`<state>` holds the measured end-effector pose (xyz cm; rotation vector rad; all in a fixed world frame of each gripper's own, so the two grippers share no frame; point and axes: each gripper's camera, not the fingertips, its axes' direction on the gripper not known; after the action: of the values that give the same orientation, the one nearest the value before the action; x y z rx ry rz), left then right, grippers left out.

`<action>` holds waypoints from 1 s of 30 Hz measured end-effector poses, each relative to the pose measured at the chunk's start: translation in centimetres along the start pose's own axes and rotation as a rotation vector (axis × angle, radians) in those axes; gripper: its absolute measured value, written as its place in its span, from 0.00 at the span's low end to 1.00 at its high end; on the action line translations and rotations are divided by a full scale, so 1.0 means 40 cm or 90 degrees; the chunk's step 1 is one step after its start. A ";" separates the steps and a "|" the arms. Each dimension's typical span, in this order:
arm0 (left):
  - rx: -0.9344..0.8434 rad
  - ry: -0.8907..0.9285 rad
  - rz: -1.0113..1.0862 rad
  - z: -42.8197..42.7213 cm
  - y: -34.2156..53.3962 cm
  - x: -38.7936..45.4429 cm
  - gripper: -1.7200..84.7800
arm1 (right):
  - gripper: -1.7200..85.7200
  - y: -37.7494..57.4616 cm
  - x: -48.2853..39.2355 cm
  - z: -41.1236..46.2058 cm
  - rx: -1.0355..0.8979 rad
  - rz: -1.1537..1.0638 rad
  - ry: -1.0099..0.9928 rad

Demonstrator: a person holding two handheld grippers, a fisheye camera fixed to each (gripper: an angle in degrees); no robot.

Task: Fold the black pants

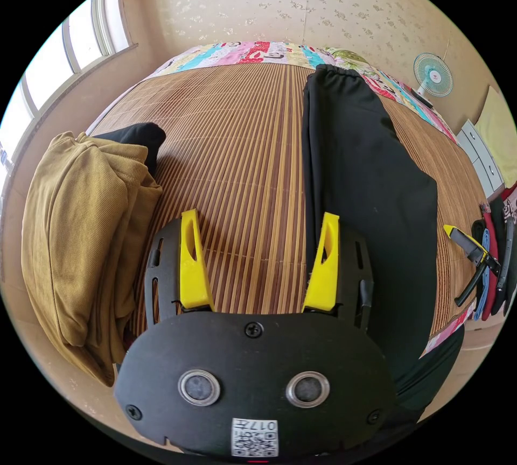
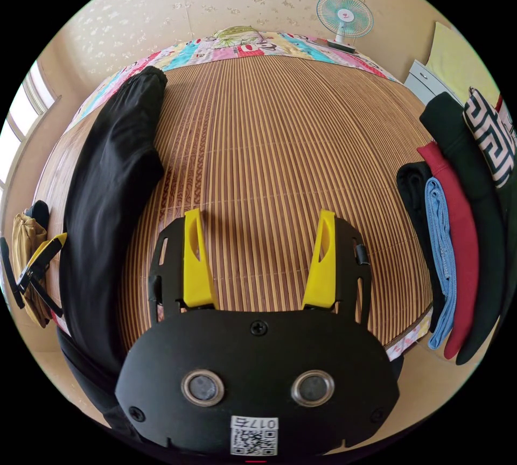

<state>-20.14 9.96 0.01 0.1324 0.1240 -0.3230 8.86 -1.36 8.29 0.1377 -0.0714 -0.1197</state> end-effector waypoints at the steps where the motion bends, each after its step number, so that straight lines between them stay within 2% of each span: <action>1: 0.000 0.000 0.000 0.000 0.000 0.000 0.36 | 0.33 -0.002 -0.003 -0.001 0.000 0.000 0.000; 30: 0.000 0.001 0.000 -0.004 0.003 0.001 0.36 | 0.33 -0.027 -0.066 -0.009 0.000 0.001 -0.003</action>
<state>-20.08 10.07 -0.14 0.1320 0.1249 -0.3234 6.16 -2.03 7.62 0.1377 -0.0766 -0.1182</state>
